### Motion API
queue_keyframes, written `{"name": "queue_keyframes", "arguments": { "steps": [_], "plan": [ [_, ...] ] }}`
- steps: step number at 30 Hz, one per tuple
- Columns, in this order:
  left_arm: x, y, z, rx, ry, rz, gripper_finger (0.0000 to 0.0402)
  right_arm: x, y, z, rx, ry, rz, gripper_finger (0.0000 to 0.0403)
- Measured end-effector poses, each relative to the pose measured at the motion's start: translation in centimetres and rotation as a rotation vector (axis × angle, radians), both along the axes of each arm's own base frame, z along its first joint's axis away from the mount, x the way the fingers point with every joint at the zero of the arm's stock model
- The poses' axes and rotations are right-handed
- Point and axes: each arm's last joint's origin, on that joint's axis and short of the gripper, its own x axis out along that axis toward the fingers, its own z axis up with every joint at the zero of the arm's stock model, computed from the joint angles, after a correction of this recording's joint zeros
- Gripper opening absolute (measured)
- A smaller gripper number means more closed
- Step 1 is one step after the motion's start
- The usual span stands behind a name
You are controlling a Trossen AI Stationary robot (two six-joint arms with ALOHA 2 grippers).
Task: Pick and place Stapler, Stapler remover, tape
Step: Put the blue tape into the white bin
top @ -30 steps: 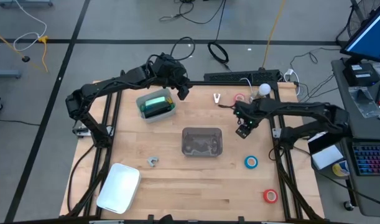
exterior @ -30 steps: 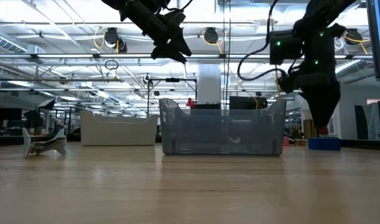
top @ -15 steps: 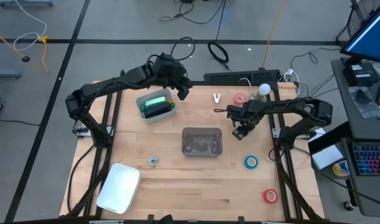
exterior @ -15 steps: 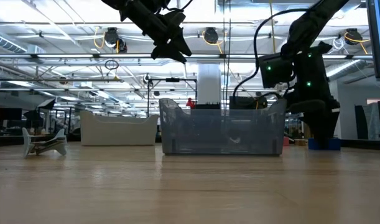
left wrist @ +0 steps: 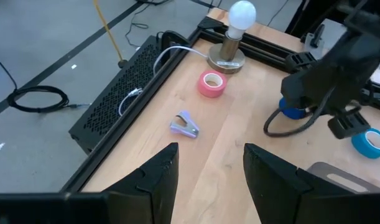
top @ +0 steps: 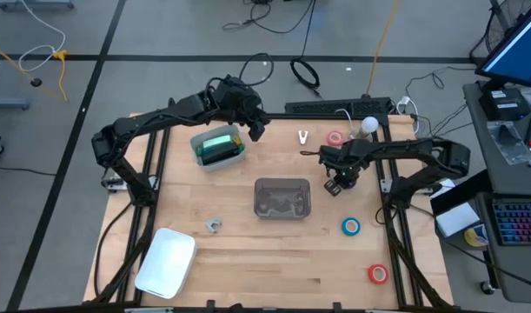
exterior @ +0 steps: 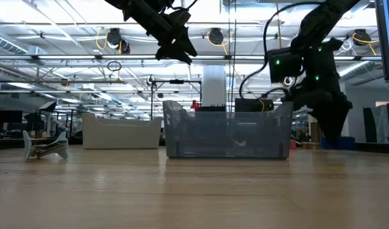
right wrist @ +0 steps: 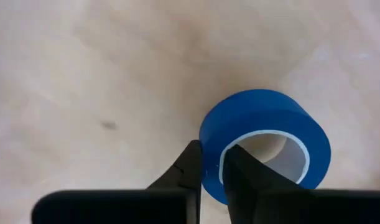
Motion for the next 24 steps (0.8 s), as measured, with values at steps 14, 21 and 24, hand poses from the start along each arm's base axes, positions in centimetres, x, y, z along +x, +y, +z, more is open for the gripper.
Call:
{"name": "queue_keyframes", "arguments": {
  "steps": [14, 21, 24],
  "plan": [
    [1.8, -3.5, 0.5, -0.075, -0.094, -0.167, 0.0179, -2.2, 1.3, 11.4, -0.170, -0.939, -0.014, 0.0030],
    [3.5, -6.7, 2.2, -0.093, -0.280, -0.360, 0.0179, -1.6, 1.4, 16.5, -0.383, -1.425, 0.109, 0.0030],
    [4.0, -8.0, 2.6, -0.075, -0.322, -0.403, 0.0179, -0.7, 1.7, 16.9, -0.415, -1.482, 0.176, 0.0030]
  ]
}}
